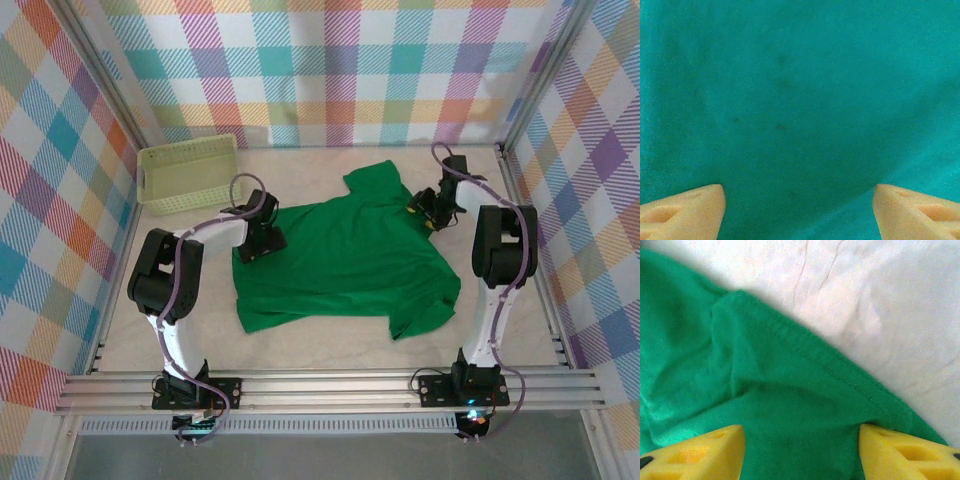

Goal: Fold the inside-out t-shirt

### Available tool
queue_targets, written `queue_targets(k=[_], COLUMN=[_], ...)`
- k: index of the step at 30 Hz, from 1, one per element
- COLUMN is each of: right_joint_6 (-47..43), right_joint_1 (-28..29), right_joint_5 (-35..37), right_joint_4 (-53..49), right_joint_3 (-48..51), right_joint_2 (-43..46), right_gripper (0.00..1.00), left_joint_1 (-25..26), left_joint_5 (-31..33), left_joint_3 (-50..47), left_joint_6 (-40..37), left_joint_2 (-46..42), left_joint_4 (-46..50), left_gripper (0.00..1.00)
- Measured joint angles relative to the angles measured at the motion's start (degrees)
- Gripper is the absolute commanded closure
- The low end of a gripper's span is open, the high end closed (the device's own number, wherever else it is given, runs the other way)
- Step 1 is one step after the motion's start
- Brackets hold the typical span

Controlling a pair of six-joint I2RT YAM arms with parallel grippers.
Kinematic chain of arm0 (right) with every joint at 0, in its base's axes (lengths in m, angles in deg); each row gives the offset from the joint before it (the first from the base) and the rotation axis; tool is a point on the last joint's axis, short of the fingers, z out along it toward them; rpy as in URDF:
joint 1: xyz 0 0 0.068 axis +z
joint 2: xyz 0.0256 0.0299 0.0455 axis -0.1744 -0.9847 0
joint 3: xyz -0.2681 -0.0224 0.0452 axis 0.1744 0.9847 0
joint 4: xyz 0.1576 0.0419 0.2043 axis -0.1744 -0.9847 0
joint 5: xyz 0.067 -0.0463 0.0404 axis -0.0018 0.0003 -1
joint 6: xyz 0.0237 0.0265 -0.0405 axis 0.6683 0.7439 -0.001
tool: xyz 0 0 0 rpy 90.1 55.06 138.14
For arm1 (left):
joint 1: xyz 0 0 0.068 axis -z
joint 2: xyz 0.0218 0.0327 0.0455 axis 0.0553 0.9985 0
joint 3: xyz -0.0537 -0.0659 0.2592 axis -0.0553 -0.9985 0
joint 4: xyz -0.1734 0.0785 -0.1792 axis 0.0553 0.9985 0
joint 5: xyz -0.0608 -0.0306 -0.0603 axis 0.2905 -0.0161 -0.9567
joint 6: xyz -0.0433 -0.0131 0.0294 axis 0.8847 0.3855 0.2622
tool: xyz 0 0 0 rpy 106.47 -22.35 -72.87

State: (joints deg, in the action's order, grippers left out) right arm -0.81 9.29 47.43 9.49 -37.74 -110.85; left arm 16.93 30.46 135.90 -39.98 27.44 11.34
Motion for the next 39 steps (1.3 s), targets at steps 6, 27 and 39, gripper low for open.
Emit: queue_targets(k=[6,27,39], right_joint_6=[0.3,-7.9,-4.6], right_joint_1=[-4.7,-0.6,-2.8], right_joint_5=[3.4,4.6,10.1], right_joint_4=[-2.4,-5.1,-3.4], right_joint_3=[-5.8,6.3,10.3], right_joint_2=[-3.6,7.3,7.8], right_gripper=[0.38,0.37,0.32], left_joint_1=[0.0,4.9,4.9], left_joint_5=[-0.6,-2.1,-2.3], left_joint_3=[-3.8,-4.5,-11.2], left_joint_6=[-0.5,-5.1,-3.7], left_joint_2=[-2.4,-7.7,-9.4], left_joint_4=[-5.2,-1.9,-3.8], left_gripper=[0.16,0.07,0.06])
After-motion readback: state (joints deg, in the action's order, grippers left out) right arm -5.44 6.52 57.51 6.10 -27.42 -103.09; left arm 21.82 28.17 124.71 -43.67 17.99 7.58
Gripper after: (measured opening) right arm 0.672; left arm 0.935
